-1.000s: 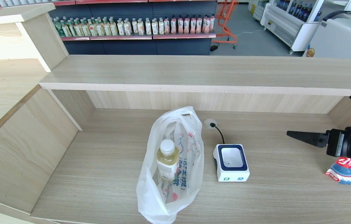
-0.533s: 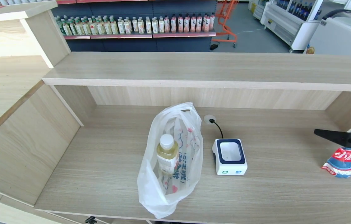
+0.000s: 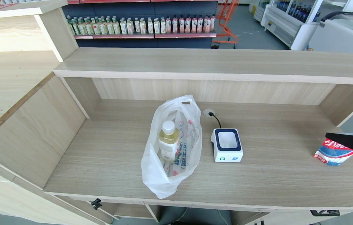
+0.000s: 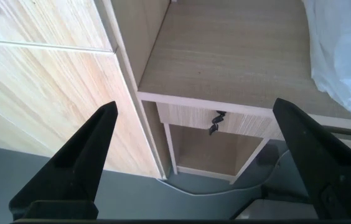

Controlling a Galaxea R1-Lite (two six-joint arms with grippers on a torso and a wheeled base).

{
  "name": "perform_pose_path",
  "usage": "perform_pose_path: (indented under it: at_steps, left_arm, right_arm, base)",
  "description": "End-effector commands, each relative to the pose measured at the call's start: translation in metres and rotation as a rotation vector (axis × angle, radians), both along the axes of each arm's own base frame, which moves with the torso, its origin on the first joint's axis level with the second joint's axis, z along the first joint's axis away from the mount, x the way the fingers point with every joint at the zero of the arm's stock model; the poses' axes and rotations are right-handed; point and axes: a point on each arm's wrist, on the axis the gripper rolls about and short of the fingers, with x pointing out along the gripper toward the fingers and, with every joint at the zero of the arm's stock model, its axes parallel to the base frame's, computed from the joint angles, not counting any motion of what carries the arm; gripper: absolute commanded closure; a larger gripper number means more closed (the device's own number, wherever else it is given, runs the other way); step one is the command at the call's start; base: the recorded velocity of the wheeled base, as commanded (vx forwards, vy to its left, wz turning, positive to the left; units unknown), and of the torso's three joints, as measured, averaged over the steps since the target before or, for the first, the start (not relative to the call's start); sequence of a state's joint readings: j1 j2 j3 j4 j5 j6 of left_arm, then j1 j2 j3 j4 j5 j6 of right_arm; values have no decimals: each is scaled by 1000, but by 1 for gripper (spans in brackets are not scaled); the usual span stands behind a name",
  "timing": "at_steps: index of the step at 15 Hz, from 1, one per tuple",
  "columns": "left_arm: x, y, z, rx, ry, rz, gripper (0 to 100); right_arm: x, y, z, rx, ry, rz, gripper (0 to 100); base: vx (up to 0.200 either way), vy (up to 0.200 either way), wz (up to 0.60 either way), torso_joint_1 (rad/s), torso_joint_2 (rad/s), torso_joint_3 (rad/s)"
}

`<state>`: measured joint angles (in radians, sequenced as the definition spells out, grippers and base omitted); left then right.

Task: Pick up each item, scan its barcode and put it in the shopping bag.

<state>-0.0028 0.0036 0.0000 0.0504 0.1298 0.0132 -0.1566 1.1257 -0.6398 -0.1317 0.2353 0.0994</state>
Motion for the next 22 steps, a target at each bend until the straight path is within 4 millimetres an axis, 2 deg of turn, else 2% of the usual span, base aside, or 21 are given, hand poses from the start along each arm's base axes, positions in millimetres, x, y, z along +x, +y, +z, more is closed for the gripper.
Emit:
perform_pose_path:
  at_steps: [1,3,7,9,13,16,20,22]
  left_arm:
    - [0,0,0,1,0,2,0]
    - [0,0,0,1,0,2,0]
    - [0,0,0,-4,-1,2,0]
    - [0,0,0,-4,-2,2,0]
    - [0,0,0,-2,-2,2,0]
    - [0,0,0,-2,-2,2,0]
    - [0,0,0,-1,-2,2,0]
    - [0,0,0,-1,-2,2,0]
  right_arm:
    - [2,-1,-2,9,13,-21,0]
    - [3,-1,-1,88,20,-67,0]
    - [-1,-1,1,139,39,-95,0]
    - [5,-3,9,222,73,-210,0]
    - [17,-7,5,309,133,-353,0]
    - [31,-11,-4,351,172,-454,0]
    - [63,-18,-14,422,216,-584,0]
    - [74,-20,-26,450,263,-614,0]
  base:
    - [0,-200,0,2,7,7]
    - [0,-200,0,12,0,2]
    - [0,-200,0,2,-1,0]
    - [0,-200,0,-2,5,-2]
    - [0,-150,0,2,1,3]
    - [0,0,0,0,0,0]
    - [0,0,0,0,0,0]
    - [0,0,0,0,0,0]
